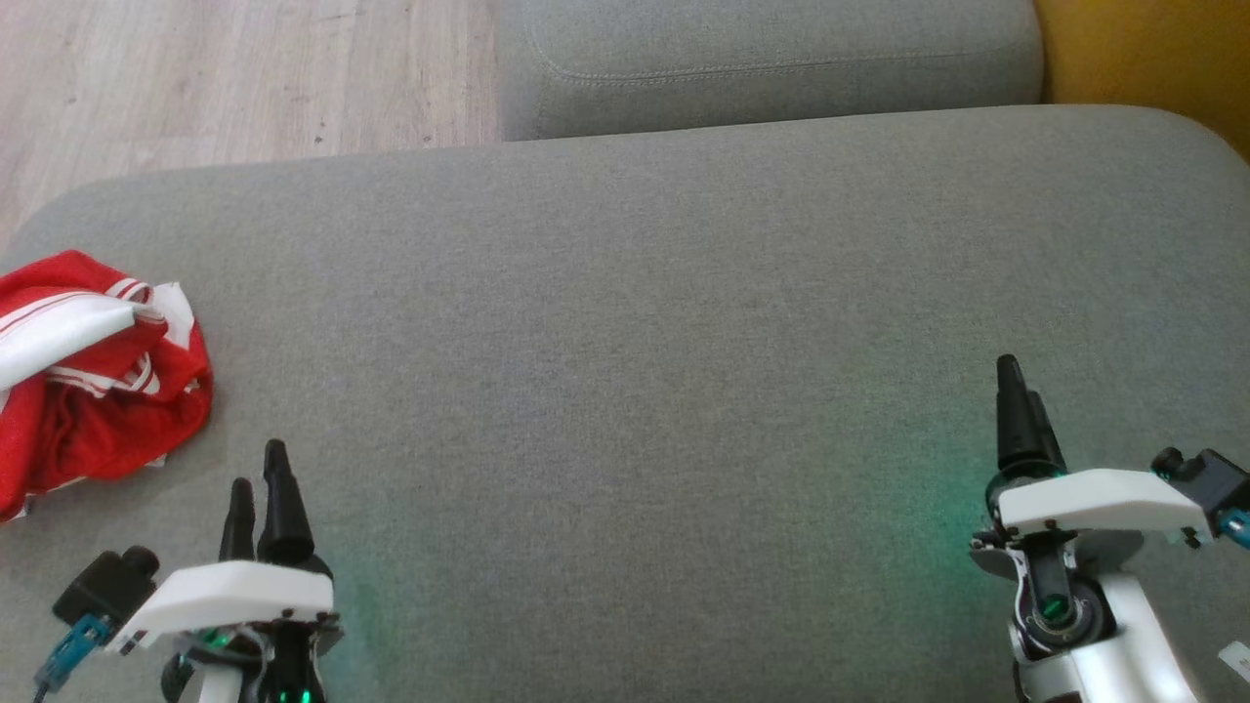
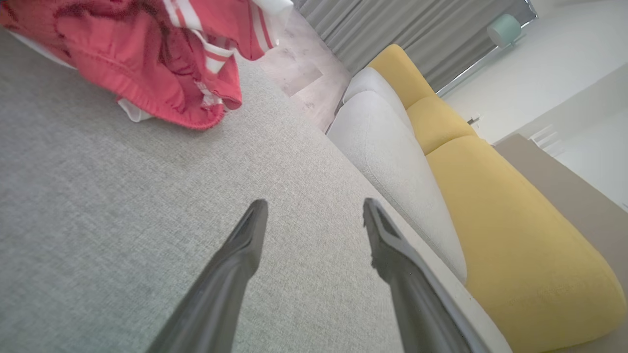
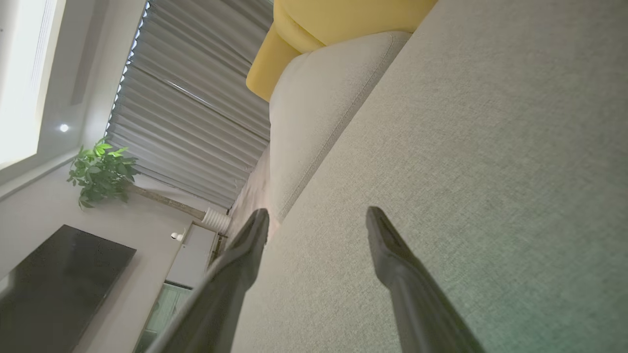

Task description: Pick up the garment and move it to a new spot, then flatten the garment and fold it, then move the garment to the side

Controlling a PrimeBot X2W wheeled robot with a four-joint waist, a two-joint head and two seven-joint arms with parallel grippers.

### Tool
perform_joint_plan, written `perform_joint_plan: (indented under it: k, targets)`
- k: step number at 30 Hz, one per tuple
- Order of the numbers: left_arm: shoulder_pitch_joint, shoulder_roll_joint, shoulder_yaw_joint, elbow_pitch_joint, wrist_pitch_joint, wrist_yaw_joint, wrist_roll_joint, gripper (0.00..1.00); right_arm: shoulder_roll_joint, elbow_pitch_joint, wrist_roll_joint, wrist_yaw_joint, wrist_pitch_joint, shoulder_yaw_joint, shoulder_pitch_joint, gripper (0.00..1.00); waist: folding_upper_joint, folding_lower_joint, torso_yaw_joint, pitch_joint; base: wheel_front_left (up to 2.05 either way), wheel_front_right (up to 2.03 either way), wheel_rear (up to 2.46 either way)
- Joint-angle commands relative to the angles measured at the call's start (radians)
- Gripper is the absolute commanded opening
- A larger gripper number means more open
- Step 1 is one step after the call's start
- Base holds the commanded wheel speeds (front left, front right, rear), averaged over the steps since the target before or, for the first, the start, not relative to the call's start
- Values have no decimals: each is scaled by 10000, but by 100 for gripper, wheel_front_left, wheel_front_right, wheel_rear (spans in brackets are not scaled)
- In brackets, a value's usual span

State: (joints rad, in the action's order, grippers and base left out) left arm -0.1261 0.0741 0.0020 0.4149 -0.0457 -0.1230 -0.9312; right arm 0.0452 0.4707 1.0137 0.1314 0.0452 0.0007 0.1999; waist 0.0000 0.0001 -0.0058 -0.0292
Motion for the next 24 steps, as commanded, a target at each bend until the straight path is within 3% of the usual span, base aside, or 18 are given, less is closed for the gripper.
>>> perform_joint_plan:
  k: [1, 24]
  targets:
    - [-630, 234, 110, -250, -151, -2, 334, 100, 66, -247, -308, -3, 146, 189, 721, 100, 0, -1, -1, 2, 0, 0, 0]
    - [-865, 383, -232, 334, -826, 76, 3351, 100, 34, 419, -3501, -5, 824, 527, 1185, 100, 0, -1, -11, 42, 0, 0, 0]
